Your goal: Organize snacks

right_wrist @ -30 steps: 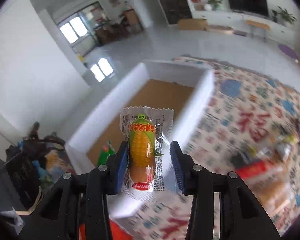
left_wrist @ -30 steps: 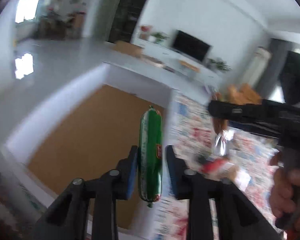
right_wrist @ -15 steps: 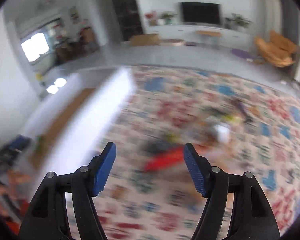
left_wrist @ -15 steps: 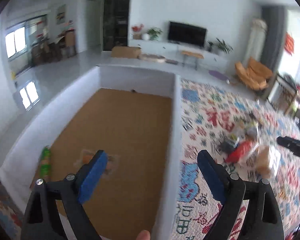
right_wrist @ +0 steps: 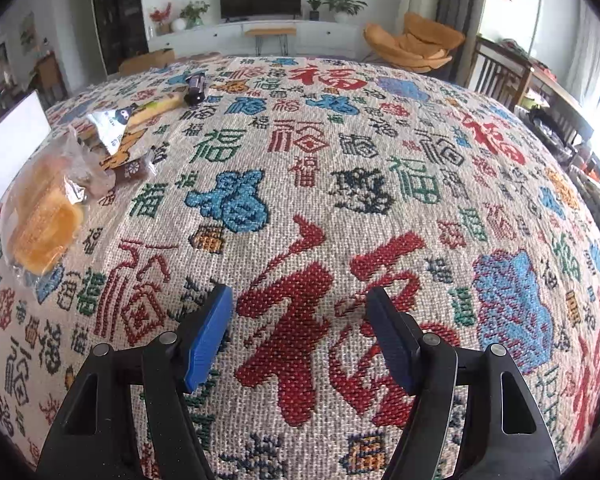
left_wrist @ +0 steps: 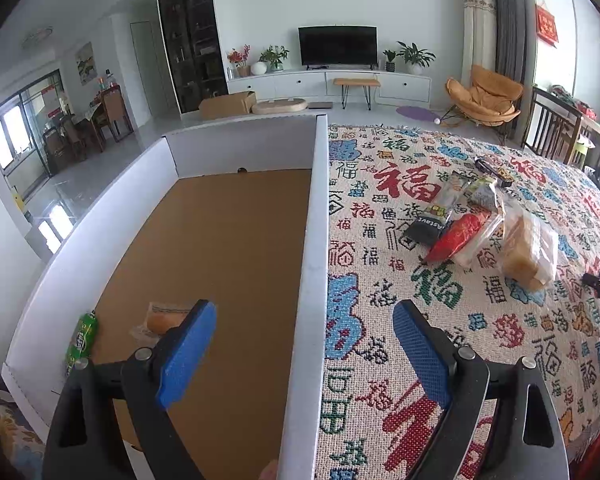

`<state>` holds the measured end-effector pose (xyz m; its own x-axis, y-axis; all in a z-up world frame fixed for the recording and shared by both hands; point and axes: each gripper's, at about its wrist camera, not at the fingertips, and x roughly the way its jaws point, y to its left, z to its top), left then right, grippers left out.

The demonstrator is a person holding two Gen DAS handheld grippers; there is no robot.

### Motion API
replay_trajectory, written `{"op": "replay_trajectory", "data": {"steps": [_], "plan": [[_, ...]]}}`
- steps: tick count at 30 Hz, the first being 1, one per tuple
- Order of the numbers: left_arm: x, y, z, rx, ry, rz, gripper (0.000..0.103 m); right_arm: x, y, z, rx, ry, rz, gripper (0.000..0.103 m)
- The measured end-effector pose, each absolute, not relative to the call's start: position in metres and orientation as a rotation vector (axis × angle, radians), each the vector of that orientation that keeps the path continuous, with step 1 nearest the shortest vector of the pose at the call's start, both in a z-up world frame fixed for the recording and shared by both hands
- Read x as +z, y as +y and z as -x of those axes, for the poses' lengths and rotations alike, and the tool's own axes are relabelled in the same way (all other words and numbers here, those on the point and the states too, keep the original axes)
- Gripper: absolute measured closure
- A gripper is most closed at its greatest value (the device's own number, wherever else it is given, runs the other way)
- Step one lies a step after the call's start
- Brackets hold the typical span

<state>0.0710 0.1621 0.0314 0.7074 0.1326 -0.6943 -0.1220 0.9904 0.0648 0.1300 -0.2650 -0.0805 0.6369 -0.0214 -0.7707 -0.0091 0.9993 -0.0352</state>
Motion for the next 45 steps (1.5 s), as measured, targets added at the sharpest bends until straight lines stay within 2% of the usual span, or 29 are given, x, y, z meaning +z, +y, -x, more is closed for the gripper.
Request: {"op": "replay_trajectory", "data": {"steps": [4, 8, 12, 16, 21, 24, 34, 45], "plan": [[0.048, 0.158, -0.059, 0.230, 0.698, -0.028, 0.013, -0.083, -0.262, -0.132, -0.018, 0.873, 0.027, 0.030], [0.078, 0.128, -0.035, 0.327, 0.549, -0.116, 0.012, -0.085, -0.264, -0.131, -0.021, 0.881, 0.003, 0.025], [0.096, 0.072, -0.020, 0.220, 0.442, -0.182, 0.001, -0.086, -0.263, -0.132, -0.042, 0.884, 0.017, 0.021], [0.076, 0.022, -0.037, 0.007, 0.573, -0.193, 0.000, -0.086, -0.264, -0.132, -0.043, 0.884, 0.014, 0.021], [-0.003, 0.001, -0.076, -0.086, 0.823, -0.157, 0.000, -0.086, -0.265, -0.132, -0.045, 0.886, 0.009, 0.020], [-0.037, 0.010, -0.094, -0.079, 0.912, -0.128, 0.000, -0.086, -0.265, -0.132, -0.045, 0.886, 0.009, 0.020], [-0.072, 0.039, -0.138, -0.094, 0.968, 0.016, 0.000, -0.086, -0.266, -0.132, -0.044, 0.885, 0.008, 0.020], [-0.076, 0.035, -0.138, -0.077, 0.945, -0.033, 0.000, -0.086, -0.266, -0.132, -0.044, 0.886, 0.007, 0.020]]}}
